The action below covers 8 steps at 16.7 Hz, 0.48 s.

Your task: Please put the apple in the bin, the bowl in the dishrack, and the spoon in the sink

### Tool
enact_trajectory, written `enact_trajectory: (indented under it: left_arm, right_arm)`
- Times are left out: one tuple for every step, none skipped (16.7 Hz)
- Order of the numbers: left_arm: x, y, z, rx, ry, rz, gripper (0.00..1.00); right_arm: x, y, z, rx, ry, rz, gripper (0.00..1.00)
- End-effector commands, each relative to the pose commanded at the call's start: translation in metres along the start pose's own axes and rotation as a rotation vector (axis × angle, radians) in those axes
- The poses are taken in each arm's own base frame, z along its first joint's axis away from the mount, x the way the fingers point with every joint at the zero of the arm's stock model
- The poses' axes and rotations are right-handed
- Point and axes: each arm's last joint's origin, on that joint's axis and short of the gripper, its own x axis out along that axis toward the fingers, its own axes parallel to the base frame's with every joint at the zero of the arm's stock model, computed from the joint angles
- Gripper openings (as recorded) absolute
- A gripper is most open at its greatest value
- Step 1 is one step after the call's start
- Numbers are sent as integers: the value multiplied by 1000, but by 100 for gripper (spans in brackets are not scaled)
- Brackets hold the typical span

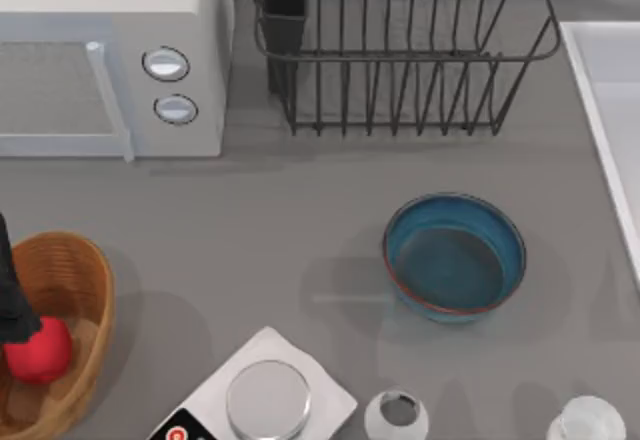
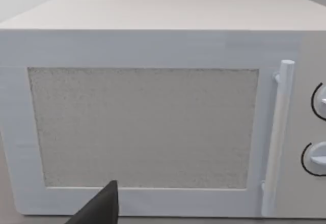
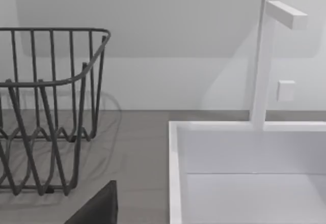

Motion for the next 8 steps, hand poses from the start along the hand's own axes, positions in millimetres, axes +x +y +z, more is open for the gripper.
enact_trajectory:
  left_arm:
    - [0,0,0,0,0,0,100]
    - [0,0,0,0,0,0,100]
    - [0,0,0,0,0,0,100]
    - [0,0,0,0,0,0,100]
    - [0,0,0,0,0,0,100]
    - [0,0,0,0,0,0,100]
    - [0,0,0,0,0,0,100]
    - [0,0,0,0,0,0,100]
  right_arm:
    - [0,0,0,0,0,0,100]
    - [0,0,0,0,0,0,100]
    - [0,0,0,0,0,0,100]
    - [0,0,0,0,0,0,100]
    - [0,0,2,3,8,3,100]
    - [0,1,5,8,26,8,100]
    - [0,2,11,16,52,16,100]
    - [1,3,18,26,86,25,100]
